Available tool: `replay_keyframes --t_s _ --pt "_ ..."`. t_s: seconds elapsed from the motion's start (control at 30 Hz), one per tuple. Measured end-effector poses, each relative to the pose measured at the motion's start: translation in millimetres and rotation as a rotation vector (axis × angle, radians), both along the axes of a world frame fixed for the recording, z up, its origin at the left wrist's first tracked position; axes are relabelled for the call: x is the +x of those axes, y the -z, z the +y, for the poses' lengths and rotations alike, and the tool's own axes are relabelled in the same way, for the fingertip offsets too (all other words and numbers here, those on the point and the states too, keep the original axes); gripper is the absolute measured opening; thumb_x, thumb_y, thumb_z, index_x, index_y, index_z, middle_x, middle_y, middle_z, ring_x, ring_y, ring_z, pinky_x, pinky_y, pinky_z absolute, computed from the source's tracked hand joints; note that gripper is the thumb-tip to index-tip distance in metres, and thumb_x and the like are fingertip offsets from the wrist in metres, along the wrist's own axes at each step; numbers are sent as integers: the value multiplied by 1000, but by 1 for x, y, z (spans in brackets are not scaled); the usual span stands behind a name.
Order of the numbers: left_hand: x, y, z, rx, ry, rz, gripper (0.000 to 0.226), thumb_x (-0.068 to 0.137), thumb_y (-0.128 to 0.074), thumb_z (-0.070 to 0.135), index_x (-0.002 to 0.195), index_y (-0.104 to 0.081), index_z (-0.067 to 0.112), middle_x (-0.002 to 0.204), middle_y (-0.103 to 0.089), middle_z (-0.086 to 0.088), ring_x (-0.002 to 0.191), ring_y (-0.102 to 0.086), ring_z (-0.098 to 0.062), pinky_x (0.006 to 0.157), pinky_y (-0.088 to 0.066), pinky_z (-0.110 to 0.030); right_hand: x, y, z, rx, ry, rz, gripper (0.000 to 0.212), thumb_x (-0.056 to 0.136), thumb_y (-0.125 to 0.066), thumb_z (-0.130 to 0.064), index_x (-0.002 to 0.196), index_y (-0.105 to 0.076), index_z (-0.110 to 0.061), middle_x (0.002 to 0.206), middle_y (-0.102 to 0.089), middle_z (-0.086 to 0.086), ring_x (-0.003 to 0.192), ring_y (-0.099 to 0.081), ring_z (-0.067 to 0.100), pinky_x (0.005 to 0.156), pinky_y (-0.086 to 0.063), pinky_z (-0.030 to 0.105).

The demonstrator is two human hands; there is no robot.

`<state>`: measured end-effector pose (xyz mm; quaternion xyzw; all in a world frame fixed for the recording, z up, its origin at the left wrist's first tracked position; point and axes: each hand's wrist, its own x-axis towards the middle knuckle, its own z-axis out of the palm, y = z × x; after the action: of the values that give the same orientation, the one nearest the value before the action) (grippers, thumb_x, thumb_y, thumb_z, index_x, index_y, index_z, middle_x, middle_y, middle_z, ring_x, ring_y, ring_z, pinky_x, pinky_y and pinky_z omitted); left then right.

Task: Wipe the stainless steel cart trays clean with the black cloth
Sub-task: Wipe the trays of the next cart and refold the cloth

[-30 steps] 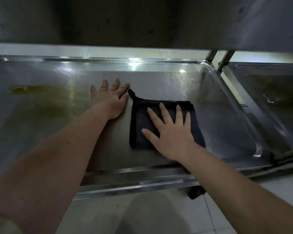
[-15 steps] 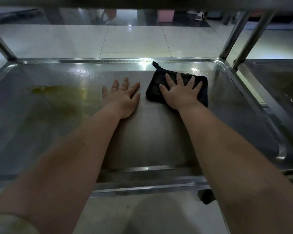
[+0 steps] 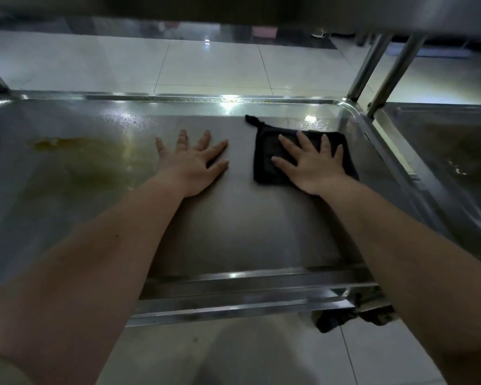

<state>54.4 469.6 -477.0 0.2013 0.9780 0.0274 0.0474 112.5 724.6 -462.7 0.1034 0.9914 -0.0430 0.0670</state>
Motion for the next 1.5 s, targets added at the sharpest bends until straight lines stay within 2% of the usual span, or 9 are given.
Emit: replay_keyframes --t_s 0.1,0.23,0.47,0.57,0.73,0.9,1.13,1.23,1.5 --pt "-3 -1 4 53 124 -34 49 101 -15 59 149 -5 57 163 5 18 151 7 -16 114 12 -63 -39 0 9 -13 108 6 70 89 -19 -79 152 -5 -52 165 1 -7 148 7 43 114 8 65" --pt "-6 0 8 19 109 -59 59 93 -15 73 148 2 60 163 10 18 151 9 -17 116 9 -62 -51 -2 11 -18 169 -14 71 89 -16 -79 152 -3 -50 165 3 -5 148 8 43 113 8 67" --pt "-5 -3 11 26 78 -73 67 89 -15 78 149 4 56 163 9 17 151 9 -16 116 8 -61 37 -1 23 12 -26 -43 65 90 -15 -76 148 4 -57 164 11 -11 149 12 34 117 8 59" --pt "-2 -7 18 -1 30 -85 71 88 -13 79 151 7 53 163 10 16 151 9 -18 115 7 -63 87 -2 34 35 -58 -40 72 79 -4 -84 145 9 -60 163 12 -13 149 12 32 117 7 57" --pt "10 -14 59 -61 -110 -141 80 87 -13 81 154 10 43 164 16 4 148 13 -41 115 8 -65 119 2 31 79 -39 -7 72 79 2 -82 147 11 -58 163 13 -12 149 11 33 118 7 57" --pt "26 -10 92 28 -59 -108 67 89 -11 77 149 8 55 164 15 10 146 16 -46 100 9 -82 119 4 31 56 -25 -2 65 87 -9 -75 147 9 -57 164 12 -12 149 12 33 118 7 58" --pt "26 -6 92 29 -75 -78 67 88 -12 80 148 7 58 164 14 11 147 16 -44 100 9 -82 173 -5 42 -18 -75 -97 72 72 4 -87 138 22 -65 159 24 -19 148 22 29 116 15 53" --pt "26 -4 93 23 -71 -70 66 88 -11 79 148 8 58 164 14 12 147 16 -44 100 9 -81 152 -4 55 -31 -78 -86 75 70 2 -89 140 16 -65 160 20 -18 148 18 28 116 15 53" --pt "23 0 95 2 -94 -47 66 87 -11 81 146 9 60 163 14 15 148 15 -42 102 9 -80 6 0 103 3 70 1 69 89 -21 -79 151 -6 -53 165 2 -10 151 6 31 118 4 57"
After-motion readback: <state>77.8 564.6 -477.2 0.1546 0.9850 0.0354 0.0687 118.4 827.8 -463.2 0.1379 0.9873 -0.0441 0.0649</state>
